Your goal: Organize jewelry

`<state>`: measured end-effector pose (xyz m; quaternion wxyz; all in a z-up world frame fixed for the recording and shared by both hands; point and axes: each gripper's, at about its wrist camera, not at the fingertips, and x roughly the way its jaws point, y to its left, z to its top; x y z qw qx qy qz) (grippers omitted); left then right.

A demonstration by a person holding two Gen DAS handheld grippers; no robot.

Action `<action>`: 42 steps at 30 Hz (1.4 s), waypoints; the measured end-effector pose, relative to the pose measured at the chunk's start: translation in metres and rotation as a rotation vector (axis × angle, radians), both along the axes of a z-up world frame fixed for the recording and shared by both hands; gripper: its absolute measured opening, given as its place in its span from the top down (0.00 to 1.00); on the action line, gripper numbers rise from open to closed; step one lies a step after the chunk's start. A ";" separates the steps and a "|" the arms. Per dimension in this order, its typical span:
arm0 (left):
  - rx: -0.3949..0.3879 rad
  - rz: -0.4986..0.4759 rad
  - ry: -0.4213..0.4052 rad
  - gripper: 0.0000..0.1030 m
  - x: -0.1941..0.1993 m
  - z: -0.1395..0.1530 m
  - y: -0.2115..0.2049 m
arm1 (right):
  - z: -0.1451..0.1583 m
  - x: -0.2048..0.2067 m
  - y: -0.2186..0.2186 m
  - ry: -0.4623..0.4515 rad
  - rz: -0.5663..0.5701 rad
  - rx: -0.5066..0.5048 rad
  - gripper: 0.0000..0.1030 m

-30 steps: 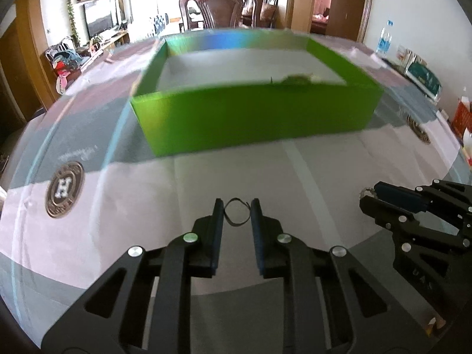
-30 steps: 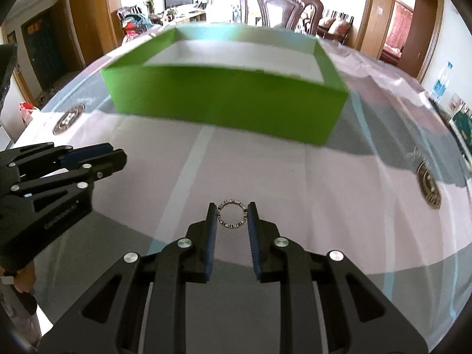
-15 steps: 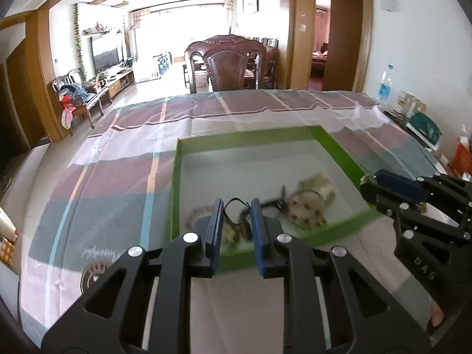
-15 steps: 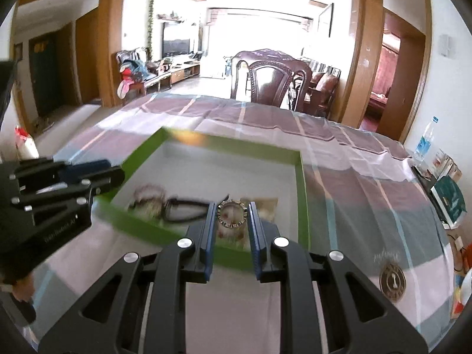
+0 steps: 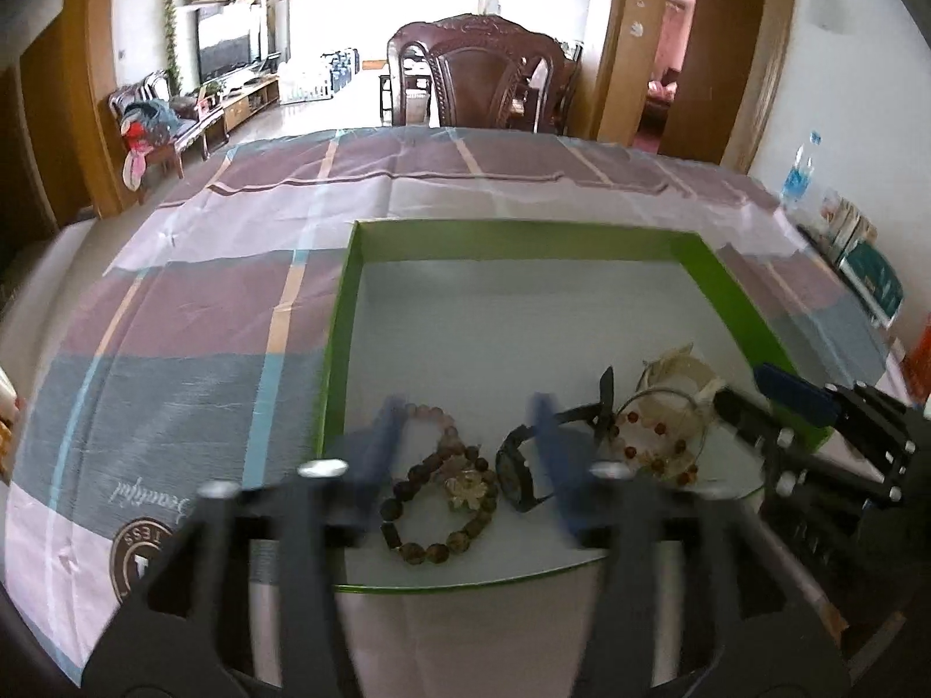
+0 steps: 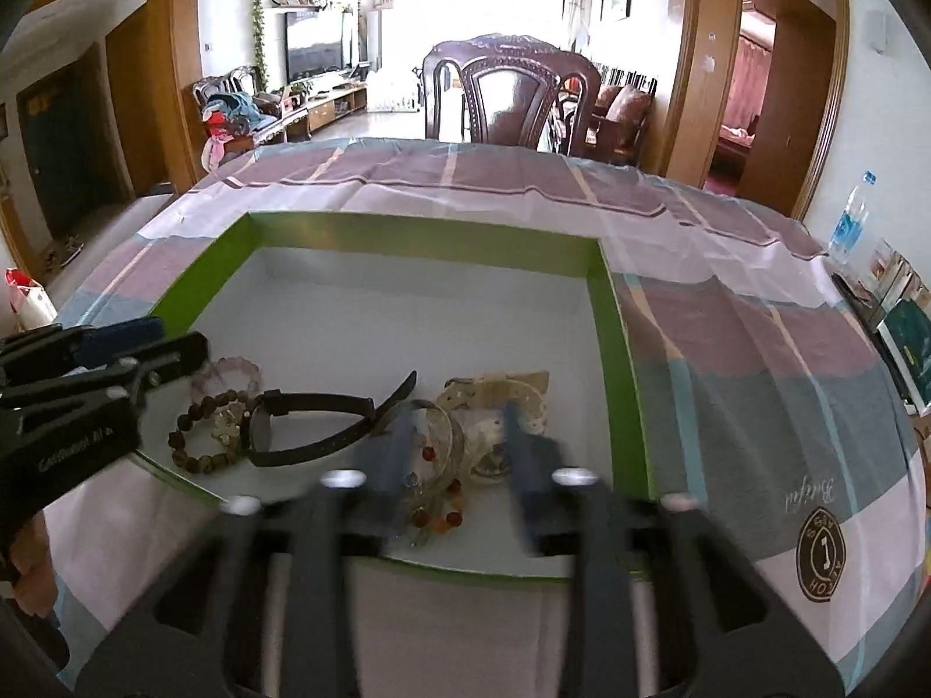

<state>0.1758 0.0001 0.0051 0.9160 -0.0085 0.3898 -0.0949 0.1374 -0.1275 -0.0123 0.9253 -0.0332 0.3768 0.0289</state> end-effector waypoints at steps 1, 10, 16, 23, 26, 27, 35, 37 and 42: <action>0.003 0.002 -0.008 0.47 -0.001 0.001 0.001 | 0.002 -0.003 -0.001 -0.014 -0.005 0.001 0.47; 0.062 0.051 -0.148 0.32 -0.060 0.028 0.009 | 0.036 -0.051 -0.016 -0.107 -0.033 0.024 0.26; 0.067 0.114 -0.219 0.19 -0.121 0.036 0.017 | 0.047 -0.104 -0.025 -0.171 -0.064 0.053 0.09; 0.089 0.098 -0.256 0.07 -0.167 0.030 0.009 | 0.038 -0.150 -0.025 -0.213 -0.131 0.041 0.03; 0.100 0.102 -0.261 0.05 -0.180 0.029 0.007 | 0.031 -0.161 -0.026 -0.203 -0.146 0.033 0.03; 0.102 0.105 -0.260 0.04 -0.183 0.029 0.007 | 0.030 -0.164 -0.025 -0.203 -0.152 0.020 0.03; 0.100 0.091 -0.259 0.04 -0.194 0.028 0.000 | 0.028 -0.173 -0.017 -0.213 -0.134 -0.004 0.03; 0.104 0.089 -0.257 0.04 -0.195 0.027 -0.002 | 0.028 -0.174 -0.016 -0.213 -0.132 -0.001 0.03; 0.106 0.088 -0.255 0.04 -0.195 0.027 -0.002 | 0.028 -0.175 -0.016 -0.213 -0.132 0.001 0.03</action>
